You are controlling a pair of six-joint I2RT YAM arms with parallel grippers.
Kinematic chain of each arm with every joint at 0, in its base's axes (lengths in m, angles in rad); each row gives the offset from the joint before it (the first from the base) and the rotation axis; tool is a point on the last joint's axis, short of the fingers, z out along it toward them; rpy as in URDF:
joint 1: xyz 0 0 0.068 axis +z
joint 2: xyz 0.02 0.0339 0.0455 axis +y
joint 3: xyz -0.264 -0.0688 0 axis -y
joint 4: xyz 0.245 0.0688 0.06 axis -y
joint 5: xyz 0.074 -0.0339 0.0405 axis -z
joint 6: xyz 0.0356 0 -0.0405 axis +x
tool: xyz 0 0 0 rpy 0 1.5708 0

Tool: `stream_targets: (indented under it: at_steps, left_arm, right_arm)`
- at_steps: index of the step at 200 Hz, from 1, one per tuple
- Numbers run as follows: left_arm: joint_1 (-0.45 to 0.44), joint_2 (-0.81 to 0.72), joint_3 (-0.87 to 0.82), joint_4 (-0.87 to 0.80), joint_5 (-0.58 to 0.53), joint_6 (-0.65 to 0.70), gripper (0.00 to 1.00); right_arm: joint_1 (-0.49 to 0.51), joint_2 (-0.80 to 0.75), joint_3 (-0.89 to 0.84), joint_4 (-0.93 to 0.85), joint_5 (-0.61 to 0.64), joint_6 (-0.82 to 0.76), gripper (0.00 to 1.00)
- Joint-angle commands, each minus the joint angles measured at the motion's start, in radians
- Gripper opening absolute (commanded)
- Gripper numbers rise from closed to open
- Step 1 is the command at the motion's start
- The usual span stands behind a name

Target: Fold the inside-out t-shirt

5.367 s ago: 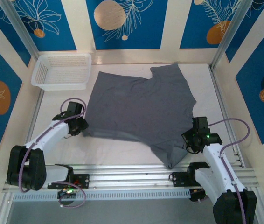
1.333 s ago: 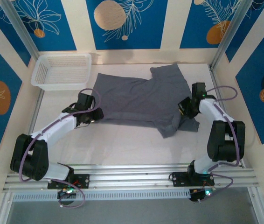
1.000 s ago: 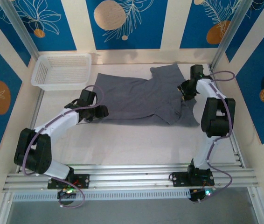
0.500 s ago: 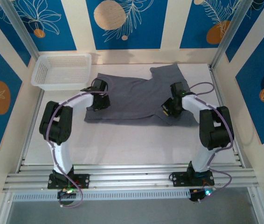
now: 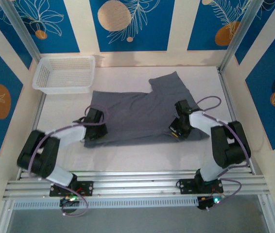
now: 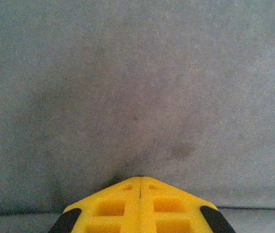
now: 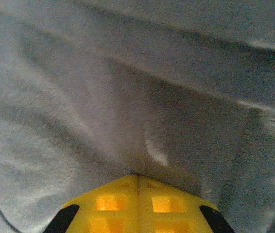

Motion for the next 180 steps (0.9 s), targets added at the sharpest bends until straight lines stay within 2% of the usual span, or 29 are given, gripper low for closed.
stream_targets:
  at_steps: [1, 20, 41, 56, 64, 75, 78, 81, 91, 111, 144, 162, 180]
  left_arm:
    - [-0.045, -0.188, -0.130, -0.177, -0.053, -0.113, 0.00]
    - [-0.100, -0.365, -0.186, -0.207, -0.055, -0.159, 0.00]
    - [-0.118, -0.469, -0.169, -0.225, -0.084, -0.156, 0.00]
    - [-0.117, -0.466, -0.094, -0.239, -0.180, -0.092, 0.19]
    - [-0.115, -0.439, -0.039, -0.237, -0.225, -0.045, 0.29]
    - [-0.113, -0.389, 0.042, -0.237, -0.272, 0.018, 0.37]
    - [-0.113, -0.374, 0.065, -0.235, -0.282, 0.034, 0.39]
    - [-0.113, -0.362, 0.085, -0.234, -0.291, 0.049, 0.40]
    - [-0.110, -0.322, 0.140, -0.224, -0.303, 0.094, 0.42]
    - [-0.104, -0.285, 0.199, -0.188, -0.289, 0.174, 0.45]
    - [-0.079, -0.273, 0.209, -0.131, -0.178, 0.254, 0.45]
    - [-0.064, -0.269, 0.214, -0.133, -0.139, 0.269, 0.45]
    - [-0.052, -0.269, 0.217, -0.142, -0.111, 0.286, 0.45]
  right_arm:
    - [-0.002, -0.094, -0.111, -0.118, 0.037, 0.000, 0.08]
    - [-0.002, -0.182, -0.135, -0.123, -0.003, -0.043, 0.12]
    - [-0.005, -0.261, -0.015, -0.131, 0.026, -0.158, 0.21]
    - [-0.019, -0.265, 0.089, -0.065, 0.116, -0.281, 0.34]
    - [-0.051, -0.236, 0.154, -0.025, 0.135, -0.353, 0.37]
    - [-0.100, -0.164, 0.246, 0.036, 0.130, -0.459, 0.38]
    - [-0.113, -0.138, 0.270, 0.051, 0.137, -0.480, 0.42]
    - [-0.122, -0.110, 0.296, 0.065, 0.143, -0.497, 0.46]
    - [-0.161, -0.001, 0.403, 0.073, 0.142, -0.567, 0.47]
    - [-0.201, 0.272, 0.728, -0.059, 0.167, -0.659, 0.47]
    - [-0.208, 0.696, 1.228, -0.265, 0.235, -0.785, 0.48]
    - [-0.214, 0.827, 1.386, -0.340, 0.238, -0.805, 0.49]
    - [-0.219, 0.892, 1.444, -0.365, 0.220, -0.840, 0.52]
